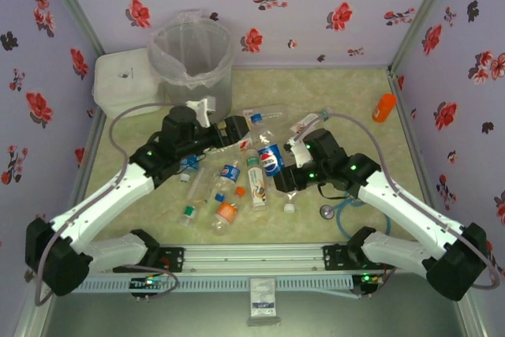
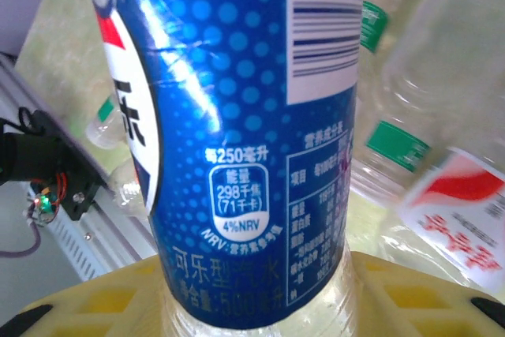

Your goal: Put the plastic bottles in the bin

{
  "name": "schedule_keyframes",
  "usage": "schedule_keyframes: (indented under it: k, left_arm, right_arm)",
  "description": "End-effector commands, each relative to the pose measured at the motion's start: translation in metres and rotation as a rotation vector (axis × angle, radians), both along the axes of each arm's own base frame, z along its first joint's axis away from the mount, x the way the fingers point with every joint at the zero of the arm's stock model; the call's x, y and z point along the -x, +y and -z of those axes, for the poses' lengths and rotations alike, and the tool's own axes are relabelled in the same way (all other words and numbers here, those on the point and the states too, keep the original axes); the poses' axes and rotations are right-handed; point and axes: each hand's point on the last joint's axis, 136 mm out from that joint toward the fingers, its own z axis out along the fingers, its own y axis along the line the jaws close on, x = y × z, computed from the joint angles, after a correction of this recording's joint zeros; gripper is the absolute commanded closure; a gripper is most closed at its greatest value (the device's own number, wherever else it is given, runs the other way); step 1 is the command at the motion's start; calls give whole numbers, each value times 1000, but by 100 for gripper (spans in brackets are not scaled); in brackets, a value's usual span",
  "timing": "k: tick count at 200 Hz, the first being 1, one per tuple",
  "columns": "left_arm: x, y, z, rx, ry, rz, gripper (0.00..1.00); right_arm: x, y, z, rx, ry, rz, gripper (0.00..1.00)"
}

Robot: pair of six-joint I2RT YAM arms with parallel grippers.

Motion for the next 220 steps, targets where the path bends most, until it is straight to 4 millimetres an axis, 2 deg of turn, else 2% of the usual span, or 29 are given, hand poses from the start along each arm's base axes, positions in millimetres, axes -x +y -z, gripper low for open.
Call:
schedule_keyframes:
  k: [1, 34, 69, 103, 115, 133, 147, 165, 190, 220]
  left_arm:
    - [-4, -17, -25, 55, -59, 24, 0]
    - [-5, -31, -17, 49, -44, 41, 7]
    - [-8, -34, -11, 36, -34, 39, 22]
    - [-11, -35, -18, 44, -54, 34, 40]
    - [-12, -34, -24, 32, -68, 32, 45]
    - [-14, -32, -35, 15, -96, 30, 49]
    - [-18, -29, -51, 6, -131, 26, 52]
    - [-30, -15, -78, -11, -180, -4, 55]
    - [-57, 19, -130, -32, -289, -89, 58]
    - [-98, 81, -194, -74, -444, -255, 60]
  right_arm:
    - [-3, 23, -28, -78, -87, -79, 71]
    - [-7, 32, -37, -115, -123, -95, 72]
    - [-11, 38, -48, -155, -150, -102, 73]
    - [-15, 38, -50, -141, -169, -91, 73]
    - [-17, 39, -51, -141, -172, -88, 70]
    - [-20, 38, -56, -142, -189, -77, 53]
    - [-25, 35, -61, -128, -207, -53, 30]
    - [-34, 22, -64, -59, -239, 12, 1]
    - [-43, -7, -65, 36, -286, 118, 1]
    - [-42, -42, -58, 102, -260, 235, 1]
